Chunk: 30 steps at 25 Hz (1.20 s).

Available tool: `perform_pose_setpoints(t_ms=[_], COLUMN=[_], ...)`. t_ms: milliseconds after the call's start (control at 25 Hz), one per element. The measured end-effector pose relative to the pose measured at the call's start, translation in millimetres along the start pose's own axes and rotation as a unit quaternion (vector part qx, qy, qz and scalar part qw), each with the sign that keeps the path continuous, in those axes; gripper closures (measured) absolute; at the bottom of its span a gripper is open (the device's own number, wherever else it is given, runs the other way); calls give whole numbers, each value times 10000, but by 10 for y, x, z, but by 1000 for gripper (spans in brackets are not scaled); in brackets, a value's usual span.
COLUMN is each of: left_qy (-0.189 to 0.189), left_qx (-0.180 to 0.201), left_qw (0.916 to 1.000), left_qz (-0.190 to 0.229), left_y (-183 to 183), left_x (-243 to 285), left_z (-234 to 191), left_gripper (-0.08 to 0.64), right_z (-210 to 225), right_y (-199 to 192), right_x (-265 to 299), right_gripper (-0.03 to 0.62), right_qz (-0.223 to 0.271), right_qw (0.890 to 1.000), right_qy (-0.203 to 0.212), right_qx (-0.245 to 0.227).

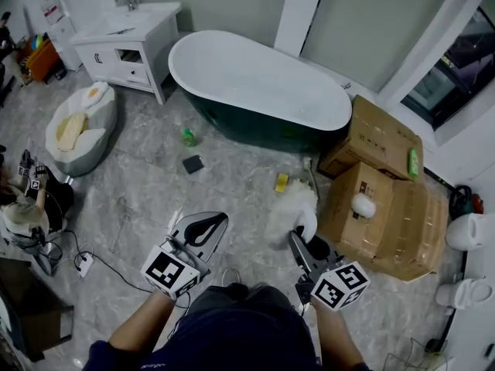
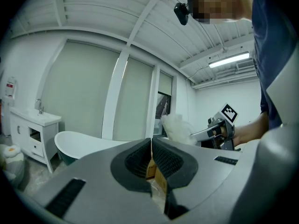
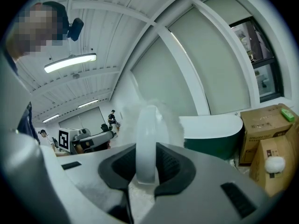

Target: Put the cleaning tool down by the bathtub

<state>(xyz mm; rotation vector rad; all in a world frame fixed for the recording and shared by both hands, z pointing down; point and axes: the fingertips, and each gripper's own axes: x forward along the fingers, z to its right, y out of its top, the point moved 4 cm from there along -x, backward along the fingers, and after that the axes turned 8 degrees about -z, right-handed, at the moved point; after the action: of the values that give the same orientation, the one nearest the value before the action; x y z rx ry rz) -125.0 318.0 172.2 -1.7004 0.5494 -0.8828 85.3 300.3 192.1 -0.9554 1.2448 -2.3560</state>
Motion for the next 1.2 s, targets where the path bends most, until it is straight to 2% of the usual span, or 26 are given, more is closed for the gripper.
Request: perform_pose_setpoints(t_ms=[520, 880, 1200], left_qy=[87, 280, 516], left_qx=[25, -89, -236], left_qw=[10000, 9995, 9981], left_qz=[-34, -132, -237], left_y=[92, 198, 397], left_x=[324, 820, 1499], left_z=[-441, -830, -1259], left_gripper=[528, 528, 528], right_z=[363, 842, 1497], right_y=[281, 587, 974], right_x=[483, 947, 1411], right_gripper=[505, 505, 505], right_qz=[-20, -87, -267], right_qw=[10000, 9997, 9987], right_qy=[22, 211, 408], right_qx=[1, 83, 137])
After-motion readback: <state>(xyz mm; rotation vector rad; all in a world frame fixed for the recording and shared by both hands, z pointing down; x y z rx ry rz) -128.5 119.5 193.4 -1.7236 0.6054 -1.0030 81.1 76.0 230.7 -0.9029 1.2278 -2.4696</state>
